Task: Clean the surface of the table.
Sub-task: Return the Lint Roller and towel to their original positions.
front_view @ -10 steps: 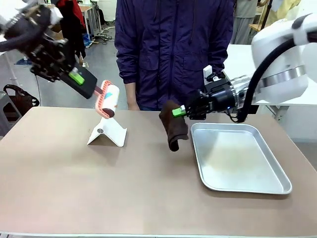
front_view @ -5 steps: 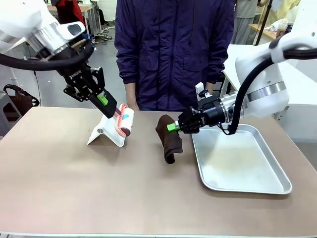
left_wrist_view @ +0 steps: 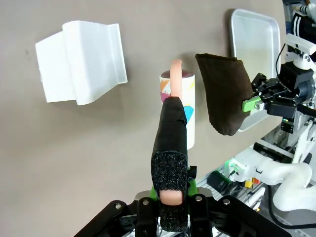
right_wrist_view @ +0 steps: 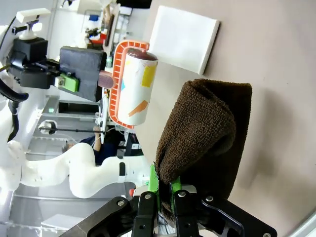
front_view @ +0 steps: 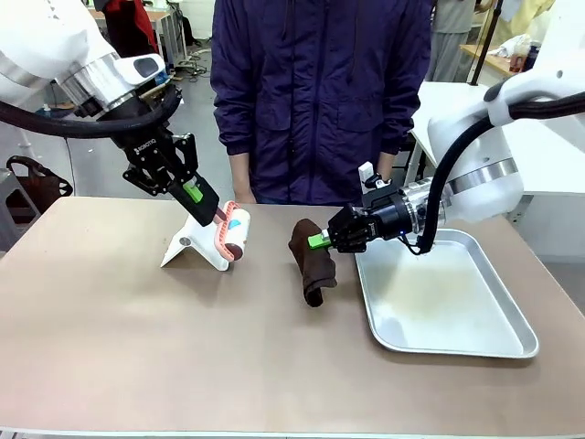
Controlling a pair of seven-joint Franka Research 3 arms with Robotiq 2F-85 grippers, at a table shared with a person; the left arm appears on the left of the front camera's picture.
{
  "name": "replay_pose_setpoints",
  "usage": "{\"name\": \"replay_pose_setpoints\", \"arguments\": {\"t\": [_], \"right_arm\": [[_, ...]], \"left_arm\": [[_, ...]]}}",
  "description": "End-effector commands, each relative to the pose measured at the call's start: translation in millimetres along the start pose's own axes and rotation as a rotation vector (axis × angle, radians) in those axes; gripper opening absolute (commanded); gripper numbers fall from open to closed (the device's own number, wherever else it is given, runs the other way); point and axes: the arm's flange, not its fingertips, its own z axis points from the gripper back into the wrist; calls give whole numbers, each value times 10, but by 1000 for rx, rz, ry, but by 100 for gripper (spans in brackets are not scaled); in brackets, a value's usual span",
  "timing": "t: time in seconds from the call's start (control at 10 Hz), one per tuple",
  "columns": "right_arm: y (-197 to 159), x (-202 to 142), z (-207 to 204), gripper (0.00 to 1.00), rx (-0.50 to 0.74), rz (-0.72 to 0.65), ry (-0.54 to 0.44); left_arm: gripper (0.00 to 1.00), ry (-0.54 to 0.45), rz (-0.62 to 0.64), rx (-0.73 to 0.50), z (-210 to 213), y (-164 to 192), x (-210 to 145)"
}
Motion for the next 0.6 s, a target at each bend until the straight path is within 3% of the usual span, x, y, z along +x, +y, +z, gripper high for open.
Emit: {"name": "replay_pose_setpoints", "arguments": {"t": [0.0, 0.1, 0.3, 0.5], "right_arm": [[1, 2, 1, 11, 0, 0, 0], [108, 12, -11, 11, -41, -22, -45], [223, 81, -194, 11, -68, -85, -108], [245, 112, -338, 11, -72, -129, -154]], "left_arm": [[21, 1, 0, 0, 0, 1, -1], [21, -60, 25, 89, -62, -18, -34], [21, -25, 27, 99, -169, -41, 4], [21, -58, 72, 123, -189, -28, 61]]}}
